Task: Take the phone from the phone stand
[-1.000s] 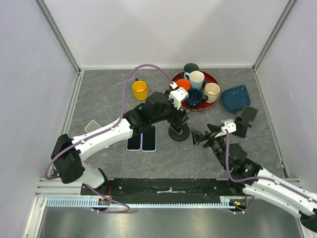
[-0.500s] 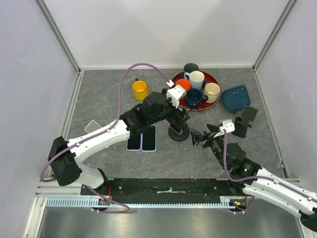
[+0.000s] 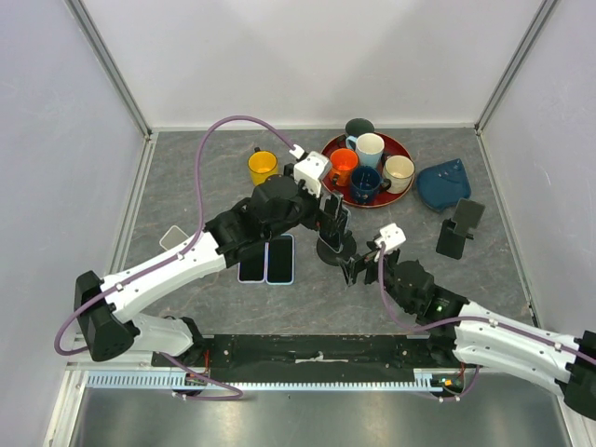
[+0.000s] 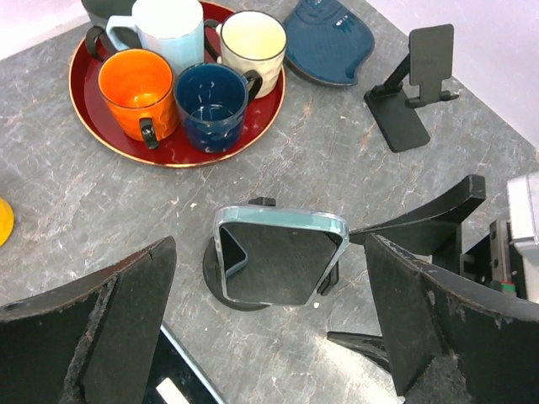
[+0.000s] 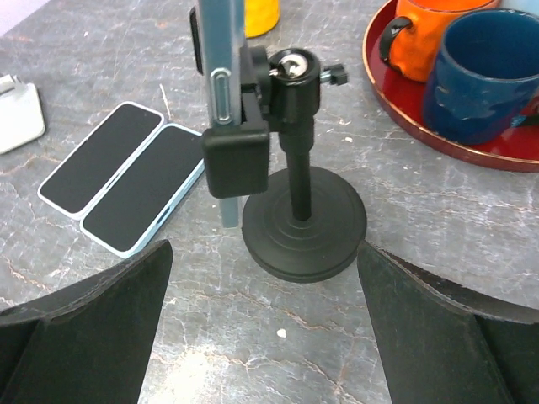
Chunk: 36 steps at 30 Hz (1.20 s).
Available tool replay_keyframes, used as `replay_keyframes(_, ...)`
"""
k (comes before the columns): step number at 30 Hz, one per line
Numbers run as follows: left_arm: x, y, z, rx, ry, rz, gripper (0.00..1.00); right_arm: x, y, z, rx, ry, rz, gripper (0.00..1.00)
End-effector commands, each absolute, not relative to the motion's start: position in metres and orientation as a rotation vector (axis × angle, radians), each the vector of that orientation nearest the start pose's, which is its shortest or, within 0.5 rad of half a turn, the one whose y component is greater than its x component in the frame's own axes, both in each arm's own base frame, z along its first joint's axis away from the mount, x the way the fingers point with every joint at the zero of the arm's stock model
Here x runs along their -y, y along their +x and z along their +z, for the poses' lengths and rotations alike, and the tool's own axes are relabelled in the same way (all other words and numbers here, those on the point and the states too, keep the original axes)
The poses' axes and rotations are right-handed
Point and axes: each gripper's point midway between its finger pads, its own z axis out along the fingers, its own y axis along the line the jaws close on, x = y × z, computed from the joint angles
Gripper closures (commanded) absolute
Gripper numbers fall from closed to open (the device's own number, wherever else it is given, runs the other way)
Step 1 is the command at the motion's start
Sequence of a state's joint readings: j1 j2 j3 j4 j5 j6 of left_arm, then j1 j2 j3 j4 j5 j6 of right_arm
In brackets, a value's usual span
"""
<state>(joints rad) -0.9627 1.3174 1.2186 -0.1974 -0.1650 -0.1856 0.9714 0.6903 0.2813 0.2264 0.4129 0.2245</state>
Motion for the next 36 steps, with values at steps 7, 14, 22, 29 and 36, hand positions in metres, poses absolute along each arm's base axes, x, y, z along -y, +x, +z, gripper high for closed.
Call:
replay_keyframes(7, 0.329, 0.259, 0.303, -1.855, 0.481, -0.66, 0.0, -0.25, 0.231, 0.175, -1.657, -0.369, 0.618, 0.02)
replay_keyframes(14, 0.317, 0.262, 0.301, -1.863, 0.418, -0.621, 0.0, -0.279, 0.233, 0.173, -1.648, -0.409, 0.708, 0.02)
replay_keyframes(22, 0.292, 0.265, 0.309, -1.85, 0.306, -0.558, 0.0, -0.313, 0.236, 0.18, -1.629, -0.443, 0.808, 0.02)
replay_keyframes(29, 0.274, 0.265, 0.314, -1.83, 0.25, -0.52, 0.01, -0.339, 0.232, 0.176, -1.626, -0.48, 0.864, 0.02)
replay_keyframes(36, 0.276, 0.261, 0.31, -1.852, 0.256, -0.539, 0.01, -0.343, 0.224, 0.176, -1.644, -0.509, 0.868, 0.02)
